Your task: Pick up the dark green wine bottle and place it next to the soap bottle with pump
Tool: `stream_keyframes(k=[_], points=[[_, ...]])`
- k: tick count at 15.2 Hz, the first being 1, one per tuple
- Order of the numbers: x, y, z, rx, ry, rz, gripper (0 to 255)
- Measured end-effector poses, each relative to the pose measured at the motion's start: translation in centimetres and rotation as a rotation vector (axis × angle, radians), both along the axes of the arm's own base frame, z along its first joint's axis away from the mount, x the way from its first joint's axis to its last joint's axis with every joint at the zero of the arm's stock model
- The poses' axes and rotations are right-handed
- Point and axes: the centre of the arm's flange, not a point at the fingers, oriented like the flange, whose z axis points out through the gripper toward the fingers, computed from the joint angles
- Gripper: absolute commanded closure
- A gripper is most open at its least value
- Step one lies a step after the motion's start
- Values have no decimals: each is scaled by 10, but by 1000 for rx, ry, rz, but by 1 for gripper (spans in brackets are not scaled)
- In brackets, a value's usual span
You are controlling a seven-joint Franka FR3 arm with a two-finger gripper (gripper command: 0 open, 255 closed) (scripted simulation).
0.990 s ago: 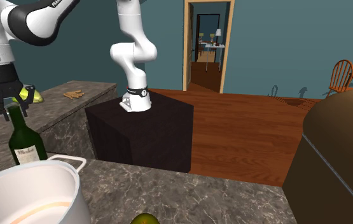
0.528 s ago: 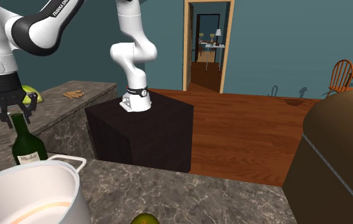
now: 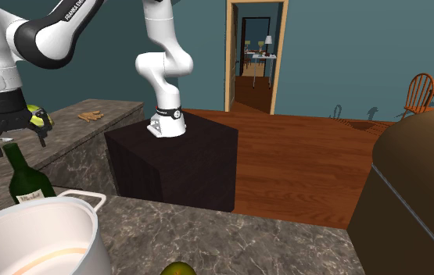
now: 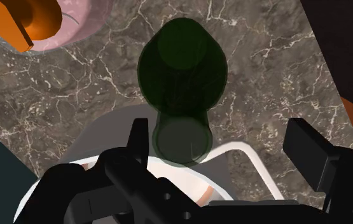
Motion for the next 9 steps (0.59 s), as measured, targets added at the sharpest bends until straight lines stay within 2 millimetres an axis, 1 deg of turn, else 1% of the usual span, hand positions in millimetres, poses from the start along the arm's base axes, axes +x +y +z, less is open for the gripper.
stream_keyframes(k=[3, 4, 7, 9], points=[[0, 0, 0, 0, 0, 0, 0], [-1, 1, 6, 0, 0, 0, 0], [1, 3, 37, -1, -1, 0, 0], [1, 3, 46, -1, -1, 0, 0]])
